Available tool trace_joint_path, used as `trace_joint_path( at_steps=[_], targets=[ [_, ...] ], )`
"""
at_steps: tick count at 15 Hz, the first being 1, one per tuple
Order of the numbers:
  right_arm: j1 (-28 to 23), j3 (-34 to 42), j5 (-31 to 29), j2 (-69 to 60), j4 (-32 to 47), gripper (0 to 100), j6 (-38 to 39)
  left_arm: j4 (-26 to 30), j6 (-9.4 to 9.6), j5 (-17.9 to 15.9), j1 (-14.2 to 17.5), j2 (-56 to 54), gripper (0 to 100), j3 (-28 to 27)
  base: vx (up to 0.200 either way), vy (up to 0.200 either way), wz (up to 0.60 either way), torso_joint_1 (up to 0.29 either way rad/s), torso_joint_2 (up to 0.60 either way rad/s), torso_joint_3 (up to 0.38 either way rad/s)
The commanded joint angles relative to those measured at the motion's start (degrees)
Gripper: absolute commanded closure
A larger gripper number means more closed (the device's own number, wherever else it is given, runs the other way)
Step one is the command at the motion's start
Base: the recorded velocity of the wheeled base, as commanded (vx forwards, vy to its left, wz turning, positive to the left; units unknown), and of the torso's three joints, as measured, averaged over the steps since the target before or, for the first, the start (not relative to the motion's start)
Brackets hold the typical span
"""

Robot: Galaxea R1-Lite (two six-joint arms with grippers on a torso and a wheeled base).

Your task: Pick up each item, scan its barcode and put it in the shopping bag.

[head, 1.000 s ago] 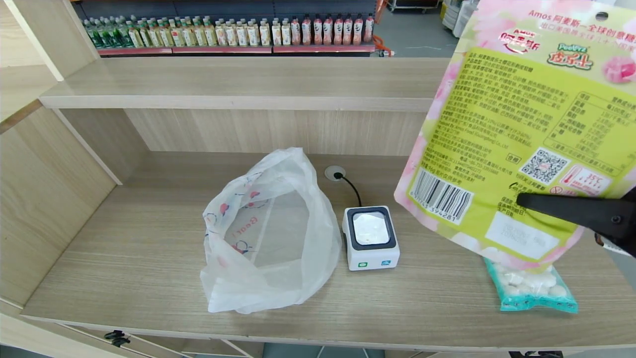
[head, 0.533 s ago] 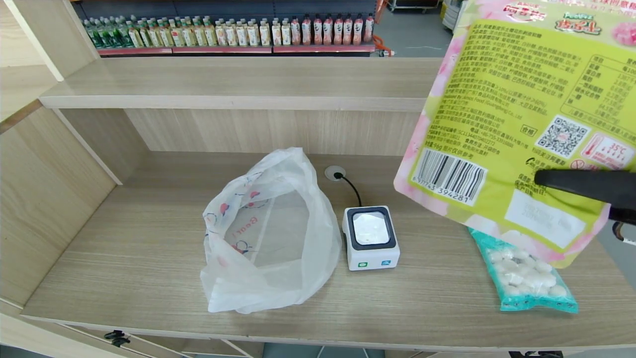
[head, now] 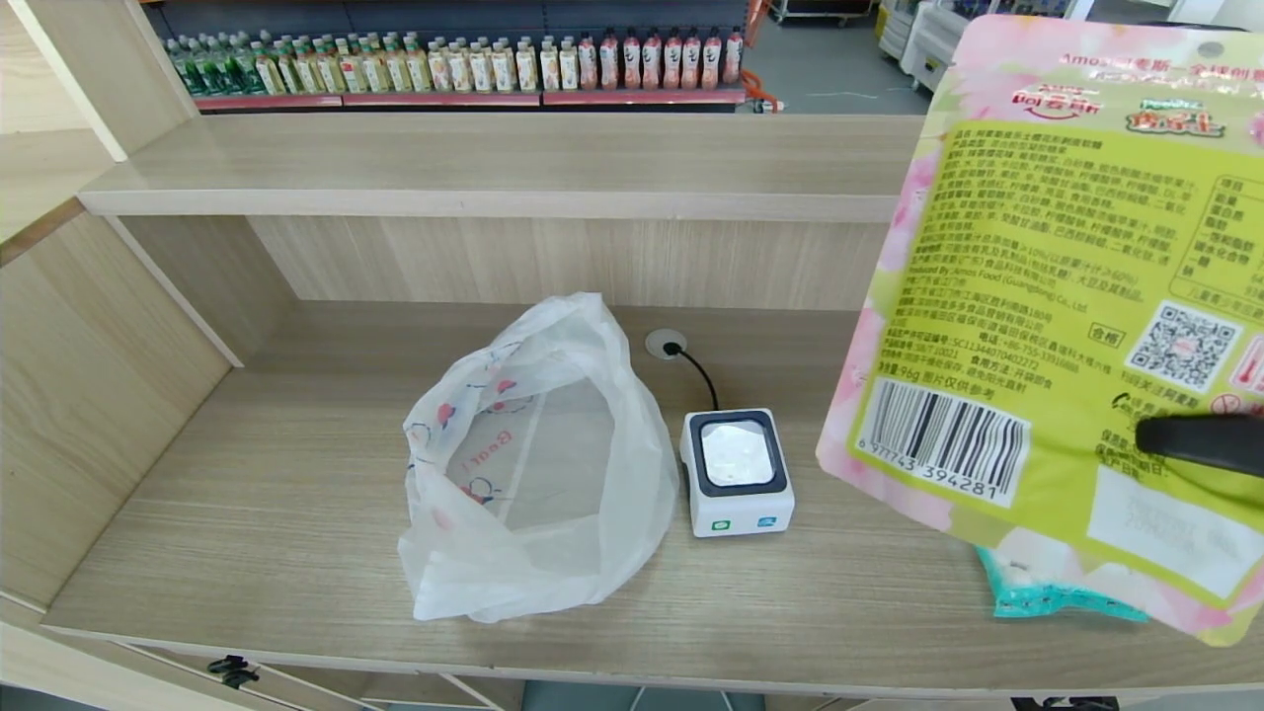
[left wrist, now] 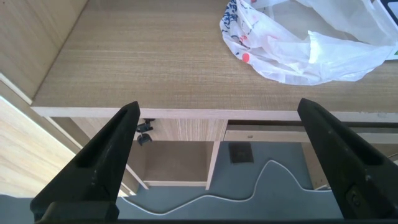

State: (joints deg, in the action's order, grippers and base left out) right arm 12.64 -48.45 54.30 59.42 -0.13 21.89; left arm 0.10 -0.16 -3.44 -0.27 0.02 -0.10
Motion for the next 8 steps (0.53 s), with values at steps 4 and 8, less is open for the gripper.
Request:
trace_joint_path(
  at_steps=[4, 8],
  targets=[
    [3.35, -1.48, 0.11, -0.44, 0.05, 100, 0.08, -0.01, -0.02, 0.01, 0.0, -0.02, 0, 0.01, 0.0, 0.0, 0.0, 0.0, 0.0, 0.0],
    [8.72, -2.09, 0.02, -0.18, -0.39, 100, 0.69, -0.01, -0.02, 0.01, 0.0, -0.02, 0, 0.01, 0.0, 0.0, 0.0, 0.0, 0.0, 0.0]
  ],
)
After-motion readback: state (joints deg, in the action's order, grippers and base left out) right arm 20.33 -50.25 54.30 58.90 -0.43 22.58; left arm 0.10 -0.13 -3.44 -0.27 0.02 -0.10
